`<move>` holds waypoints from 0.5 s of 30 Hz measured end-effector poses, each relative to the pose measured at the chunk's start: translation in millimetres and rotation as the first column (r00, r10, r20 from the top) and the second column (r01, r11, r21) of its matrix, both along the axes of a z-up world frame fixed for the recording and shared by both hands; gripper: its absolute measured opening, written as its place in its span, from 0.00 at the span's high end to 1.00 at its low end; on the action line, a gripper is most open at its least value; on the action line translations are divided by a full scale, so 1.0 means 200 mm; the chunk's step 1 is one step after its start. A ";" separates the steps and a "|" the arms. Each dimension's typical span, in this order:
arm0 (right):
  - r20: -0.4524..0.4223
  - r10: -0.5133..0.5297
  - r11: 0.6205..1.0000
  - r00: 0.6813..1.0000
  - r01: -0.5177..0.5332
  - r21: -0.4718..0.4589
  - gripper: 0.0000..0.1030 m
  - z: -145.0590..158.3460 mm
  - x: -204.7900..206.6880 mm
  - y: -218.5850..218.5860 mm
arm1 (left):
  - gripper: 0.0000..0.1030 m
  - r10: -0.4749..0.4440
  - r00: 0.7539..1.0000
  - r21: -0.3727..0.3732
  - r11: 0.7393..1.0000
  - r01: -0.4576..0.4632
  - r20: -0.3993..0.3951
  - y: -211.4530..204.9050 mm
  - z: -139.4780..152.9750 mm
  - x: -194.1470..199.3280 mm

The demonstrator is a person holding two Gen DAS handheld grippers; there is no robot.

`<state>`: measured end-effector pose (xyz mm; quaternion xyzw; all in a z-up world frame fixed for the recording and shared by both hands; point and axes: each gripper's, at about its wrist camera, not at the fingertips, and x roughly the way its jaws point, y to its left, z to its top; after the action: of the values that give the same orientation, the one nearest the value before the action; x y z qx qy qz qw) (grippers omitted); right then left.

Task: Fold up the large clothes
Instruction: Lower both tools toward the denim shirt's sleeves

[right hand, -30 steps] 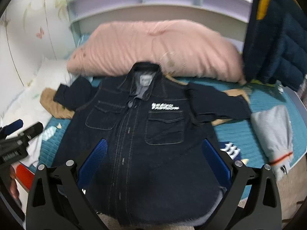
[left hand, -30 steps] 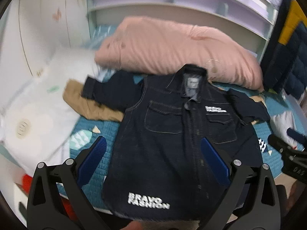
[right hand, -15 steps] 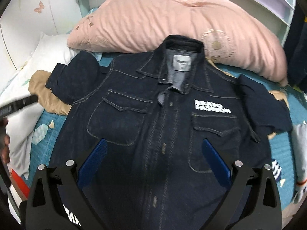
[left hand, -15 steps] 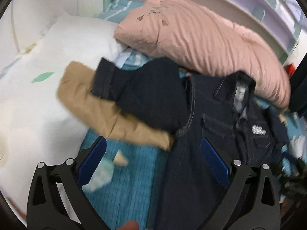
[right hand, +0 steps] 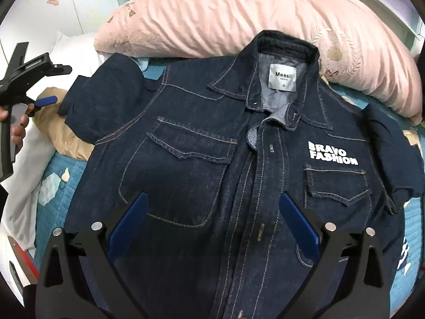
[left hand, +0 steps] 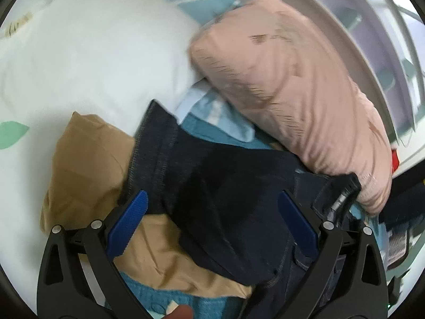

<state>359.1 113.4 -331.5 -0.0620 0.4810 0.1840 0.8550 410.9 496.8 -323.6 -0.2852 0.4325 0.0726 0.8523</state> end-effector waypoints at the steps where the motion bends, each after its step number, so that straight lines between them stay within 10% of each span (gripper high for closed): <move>1: -0.005 0.001 1.000 1.000 -0.001 0.003 0.08 -0.01 0.02 0.00 | 0.05 0.008 1.000 0.008 1.000 -0.008 -0.011 0.02 -0.02 0.01; 7: -0.015 0.001 1.000 1.000 -0.001 0.021 0.08 -0.02 0.06 0.01 | 0.06 0.042 0.998 0.035 0.999 -0.041 -0.043 0.10 -0.07 0.04; 15: -0.013 0.032 0.998 0.999 -0.032 0.055 0.08 -0.02 0.10 0.10 | 0.41 0.001 0.989 0.100 0.995 0.014 -0.148 0.10 -0.16 0.10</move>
<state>379.3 133.3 -334.6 -0.0450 0.4806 0.2112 0.8499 430.4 516.4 -355.3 -0.2342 0.4914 0.1125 0.8313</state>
